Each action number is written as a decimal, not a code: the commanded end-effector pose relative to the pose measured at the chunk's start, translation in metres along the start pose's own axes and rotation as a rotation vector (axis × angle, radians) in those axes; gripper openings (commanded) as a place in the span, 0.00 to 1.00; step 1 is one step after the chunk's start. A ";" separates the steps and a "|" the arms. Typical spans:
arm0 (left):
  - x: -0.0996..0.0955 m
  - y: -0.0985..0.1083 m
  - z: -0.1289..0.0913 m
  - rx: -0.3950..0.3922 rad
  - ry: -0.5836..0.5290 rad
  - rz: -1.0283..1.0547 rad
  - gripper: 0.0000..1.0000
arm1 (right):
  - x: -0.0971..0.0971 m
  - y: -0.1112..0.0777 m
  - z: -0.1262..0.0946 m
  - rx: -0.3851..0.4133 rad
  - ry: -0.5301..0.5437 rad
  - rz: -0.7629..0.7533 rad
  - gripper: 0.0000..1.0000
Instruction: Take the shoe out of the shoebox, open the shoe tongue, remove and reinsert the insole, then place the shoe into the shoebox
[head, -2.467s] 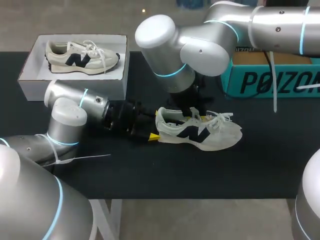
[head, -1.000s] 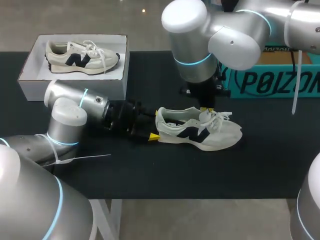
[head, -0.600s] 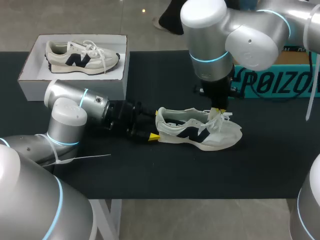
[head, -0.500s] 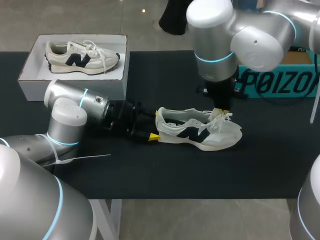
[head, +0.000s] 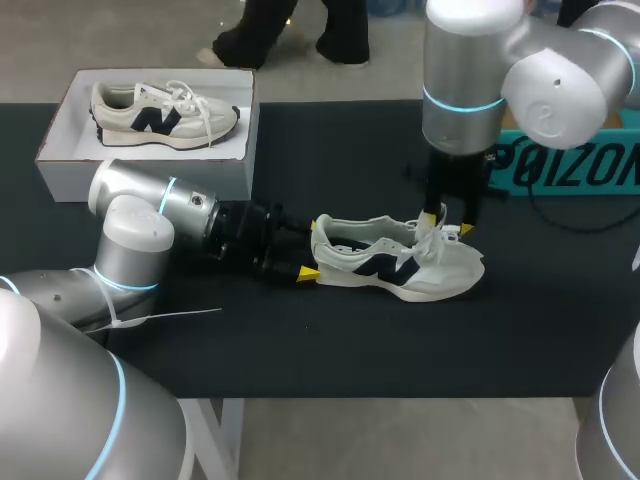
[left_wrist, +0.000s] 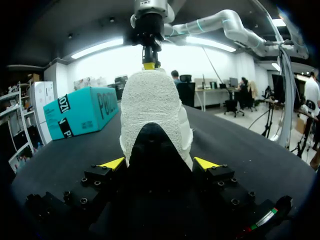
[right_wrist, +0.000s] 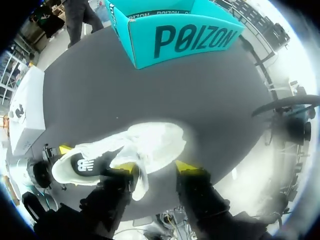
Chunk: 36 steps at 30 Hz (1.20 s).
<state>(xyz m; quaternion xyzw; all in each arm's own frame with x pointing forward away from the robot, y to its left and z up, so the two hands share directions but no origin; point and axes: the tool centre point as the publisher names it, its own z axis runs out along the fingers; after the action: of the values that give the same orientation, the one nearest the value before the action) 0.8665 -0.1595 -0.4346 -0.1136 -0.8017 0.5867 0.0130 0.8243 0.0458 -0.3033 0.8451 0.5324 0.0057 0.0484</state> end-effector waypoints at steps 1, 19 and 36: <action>-0.001 0.004 0.002 0.001 0.000 0.001 0.00 | -0.004 0.001 -0.012 0.036 0.097 -0.034 1.00; -0.001 0.004 0.002 0.001 0.000 0.001 0.00 | 0.040 -0.077 -0.101 0.488 0.207 -1.034 1.00; -0.001 0.004 0.002 0.001 0.000 0.001 0.00 | 0.046 -0.084 -0.105 0.464 0.215 -1.038 1.00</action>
<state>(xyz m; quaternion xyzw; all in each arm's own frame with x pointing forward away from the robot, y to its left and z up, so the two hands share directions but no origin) 0.8665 -0.1594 -0.4347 -0.1135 -0.8017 0.5867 0.0130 0.7533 0.1273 -0.2068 0.4826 0.8587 -0.0149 -0.1718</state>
